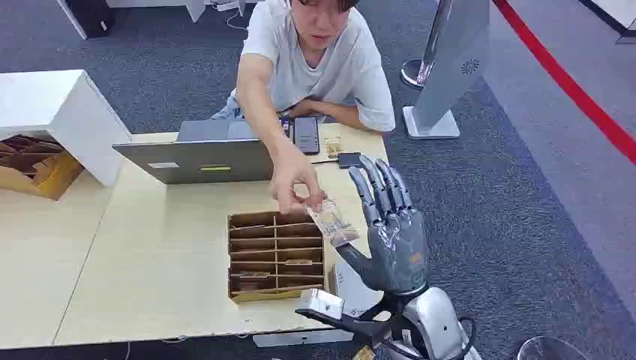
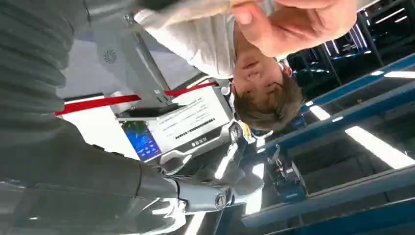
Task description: Pass the card to the sensor for recognition and then transmit it.
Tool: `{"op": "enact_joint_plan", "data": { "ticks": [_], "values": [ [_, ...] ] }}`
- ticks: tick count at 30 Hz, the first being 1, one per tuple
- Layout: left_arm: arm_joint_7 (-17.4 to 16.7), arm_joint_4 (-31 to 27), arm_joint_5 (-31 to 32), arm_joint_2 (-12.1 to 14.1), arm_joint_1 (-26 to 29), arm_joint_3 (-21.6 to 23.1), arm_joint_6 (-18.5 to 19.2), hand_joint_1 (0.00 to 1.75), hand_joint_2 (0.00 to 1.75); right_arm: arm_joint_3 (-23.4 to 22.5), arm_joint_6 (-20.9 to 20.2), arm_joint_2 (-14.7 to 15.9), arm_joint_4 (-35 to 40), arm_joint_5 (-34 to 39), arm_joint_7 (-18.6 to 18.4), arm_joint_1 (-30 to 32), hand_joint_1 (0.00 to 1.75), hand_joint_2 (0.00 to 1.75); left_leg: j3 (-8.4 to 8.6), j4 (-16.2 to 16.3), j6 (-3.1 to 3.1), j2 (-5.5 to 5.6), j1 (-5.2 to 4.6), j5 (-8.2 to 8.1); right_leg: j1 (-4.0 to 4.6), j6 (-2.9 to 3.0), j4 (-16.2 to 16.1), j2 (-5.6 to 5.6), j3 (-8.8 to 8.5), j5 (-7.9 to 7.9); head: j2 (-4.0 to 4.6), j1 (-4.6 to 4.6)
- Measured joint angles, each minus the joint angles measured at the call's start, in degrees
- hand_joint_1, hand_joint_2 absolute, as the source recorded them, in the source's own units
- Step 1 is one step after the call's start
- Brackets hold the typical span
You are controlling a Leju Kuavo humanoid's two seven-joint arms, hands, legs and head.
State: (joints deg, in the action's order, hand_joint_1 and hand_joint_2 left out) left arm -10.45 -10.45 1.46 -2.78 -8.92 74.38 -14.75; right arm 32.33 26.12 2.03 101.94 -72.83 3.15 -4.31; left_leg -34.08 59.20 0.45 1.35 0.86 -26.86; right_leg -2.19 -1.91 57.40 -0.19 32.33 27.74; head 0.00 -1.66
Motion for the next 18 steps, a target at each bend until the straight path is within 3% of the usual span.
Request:
{"op": "enact_joint_plan", "data": {
  "ticks": [18],
  "values": [
    [0.00,0.13,0.09,-0.02,-0.13,0.00,0.37,0.00,0.00,0.39,-1.12,0.13,0.07,4.50,1.68,-0.18,1.75,1.75,0.00,0.00,0.00,0.00,0.00,0.00,0.00,0.00,0.00,0.00,0.00,0.00,0.00,0.00]
  ]
}}
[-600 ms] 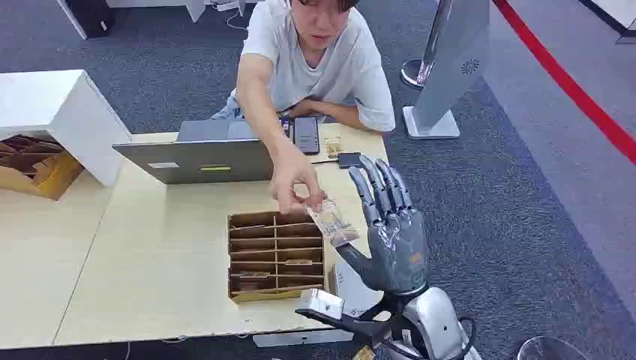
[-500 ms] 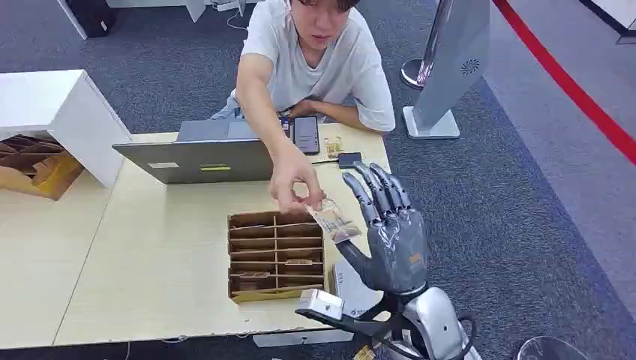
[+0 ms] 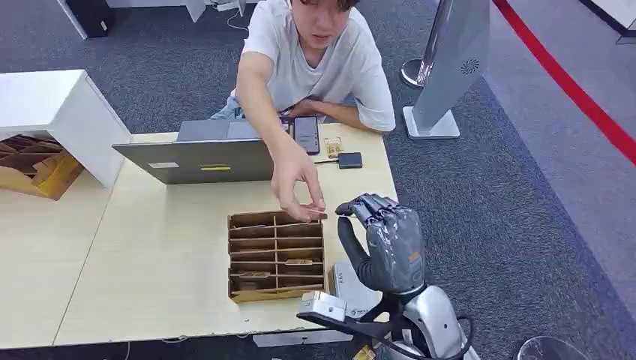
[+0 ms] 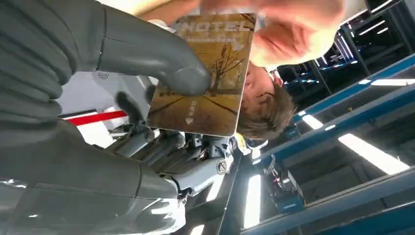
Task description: Pass the card to the sensor for recognition and then transmit it.
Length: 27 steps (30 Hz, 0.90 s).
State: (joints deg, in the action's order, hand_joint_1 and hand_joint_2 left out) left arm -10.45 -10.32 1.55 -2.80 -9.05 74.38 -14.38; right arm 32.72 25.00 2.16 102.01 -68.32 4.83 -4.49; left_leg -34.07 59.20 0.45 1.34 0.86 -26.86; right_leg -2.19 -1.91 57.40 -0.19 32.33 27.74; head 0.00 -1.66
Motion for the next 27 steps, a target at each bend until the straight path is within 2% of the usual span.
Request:
{"op": "enact_joint_plan", "data": {
  "ticks": [8,17,23,27],
  "values": [
    [0.00,0.02,0.02,0.00,-0.04,0.02,0.15,0.00,0.00,0.00,-1.70,0.00,0.48,5.26,2.45,0.05,1.75,1.75,0.00,0.00,0.00,0.00,0.00,0.00,0.00,0.00,0.00,0.00,0.00,0.00,0.00,0.00],
    [-0.02,0.13,-0.18,-0.02,-0.05,0.02,0.15,0.00,0.00,-0.11,-6.71,0.00,2.03,12.86,3.74,1.34,1.75,1.75,0.00,0.00,0.00,0.00,0.00,0.00,0.00,0.00,0.00,0.00,0.01,0.00,0.00,0.00],
    [-0.04,0.15,-0.35,-0.04,-0.05,0.02,0.09,0.00,0.00,-1.64,-11.41,0.42,3.32,20.66,4.46,3.55,1.75,1.75,0.00,0.00,0.00,0.00,0.00,0.00,0.00,0.00,0.00,0.00,0.01,0.00,0.00,0.00],
    [-0.11,0.20,-0.72,-0.07,0.00,0.02,-0.09,0.00,0.00,-3.74,-15.77,0.48,4.04,30.40,4.98,5.54,1.75,1.75,0.00,0.00,0.00,0.00,0.00,0.00,0.00,0.00,0.00,0.01,0.01,0.00,0.00,0.02]
  ]
}}
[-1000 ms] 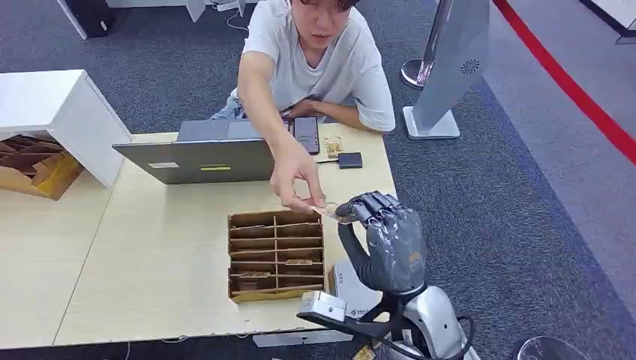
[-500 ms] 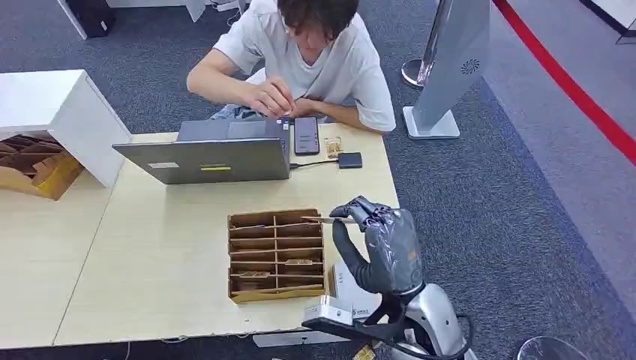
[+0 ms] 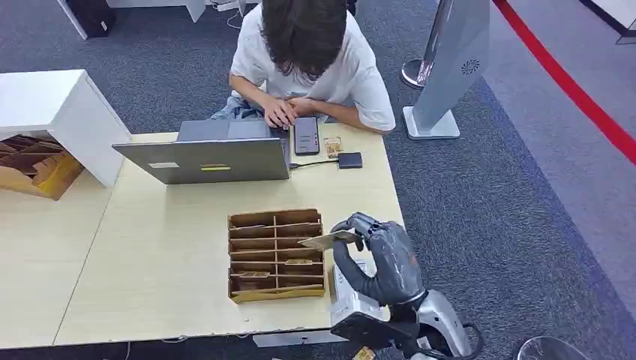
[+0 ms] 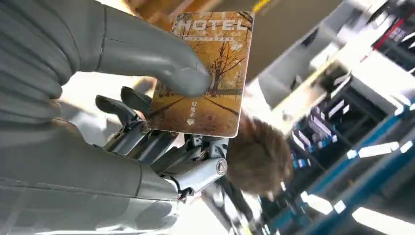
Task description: Pass the card to the sensor for recognition and then transmit it.
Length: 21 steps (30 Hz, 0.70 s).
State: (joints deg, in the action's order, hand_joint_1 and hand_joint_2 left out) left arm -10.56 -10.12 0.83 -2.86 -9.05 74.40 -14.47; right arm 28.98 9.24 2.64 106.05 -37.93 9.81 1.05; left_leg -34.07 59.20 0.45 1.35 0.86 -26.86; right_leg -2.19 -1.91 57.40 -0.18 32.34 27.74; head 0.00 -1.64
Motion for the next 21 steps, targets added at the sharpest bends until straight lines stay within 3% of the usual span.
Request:
{"op": "enact_joint_plan", "data": {
  "ticks": [3,11,16,21],
  "values": [
    [-0.02,0.02,-0.15,0.00,0.10,0.00,-0.37,0.00,0.00,-2.16,-2.20,0.00,0.37,5.18,0.37,1.82,1.75,1.75,0.00,0.00,0.00,-0.01,0.00,0.00,0.00,0.00,0.00,-0.01,0.00,0.00,0.00,-0.02],
    [-0.02,0.02,-0.33,-0.02,0.11,0.00,-0.44,0.00,0.00,-4.35,-2.84,0.00,0.74,6.00,0.39,3.37,1.75,1.75,0.01,0.00,0.00,-0.01,0.00,0.00,0.00,0.00,0.00,-0.01,0.00,0.00,0.00,-0.02],
    [0.07,0.02,-0.50,0.07,0.48,0.00,-1.38,0.00,0.00,-6.07,-6.96,0.00,0.72,12.72,-1.79,5.13,1.75,1.75,-0.01,0.00,0.00,0.00,0.00,0.00,0.00,0.00,0.00,0.00,0.00,0.00,0.00,-0.02],
    [0.07,0.02,-0.55,0.09,0.71,0.00,-1.66,0.00,0.00,-8.21,-7.97,0.00,-0.11,16.62,-2.05,6.84,1.75,1.75,-0.01,0.00,-0.01,-0.01,0.00,-0.02,0.00,-0.01,0.00,-0.01,0.00,0.01,0.00,-0.02]
  ]
}}
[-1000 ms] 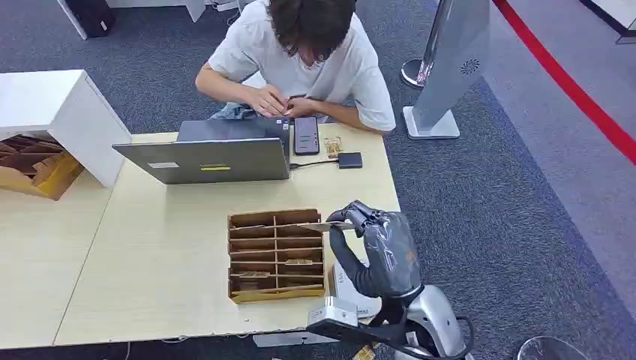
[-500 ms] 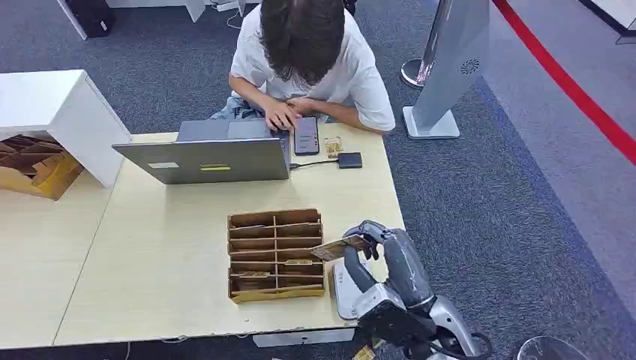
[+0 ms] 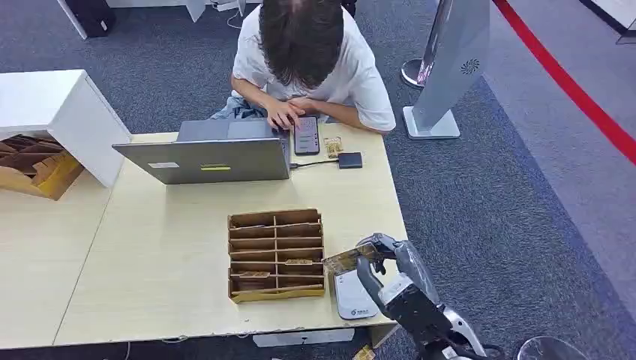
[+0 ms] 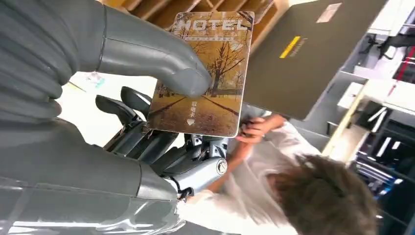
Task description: Pass the card to the sensor for recognition and then transmit it.
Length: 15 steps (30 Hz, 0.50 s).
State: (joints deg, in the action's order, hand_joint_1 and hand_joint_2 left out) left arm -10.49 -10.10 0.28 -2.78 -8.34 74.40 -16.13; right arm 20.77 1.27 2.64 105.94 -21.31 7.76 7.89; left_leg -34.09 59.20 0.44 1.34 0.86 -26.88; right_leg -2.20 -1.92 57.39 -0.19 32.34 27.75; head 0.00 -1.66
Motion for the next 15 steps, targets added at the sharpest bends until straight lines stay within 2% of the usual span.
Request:
{"op": "enact_joint_plan", "data": {
  "ticks": [15],
  "values": [
    [-0.18,0.00,0.15,0.09,0.30,0.00,-0.35,0.00,0.00,-0.96,0.24,0.00,-6.28,2.89,-4.99,0.96,1.75,1.75,0.00,0.00,0.00,0.00,0.00,0.00,0.00,0.00,0.00,0.00,-0.01,0.00,0.00,0.00]
  ]
}}
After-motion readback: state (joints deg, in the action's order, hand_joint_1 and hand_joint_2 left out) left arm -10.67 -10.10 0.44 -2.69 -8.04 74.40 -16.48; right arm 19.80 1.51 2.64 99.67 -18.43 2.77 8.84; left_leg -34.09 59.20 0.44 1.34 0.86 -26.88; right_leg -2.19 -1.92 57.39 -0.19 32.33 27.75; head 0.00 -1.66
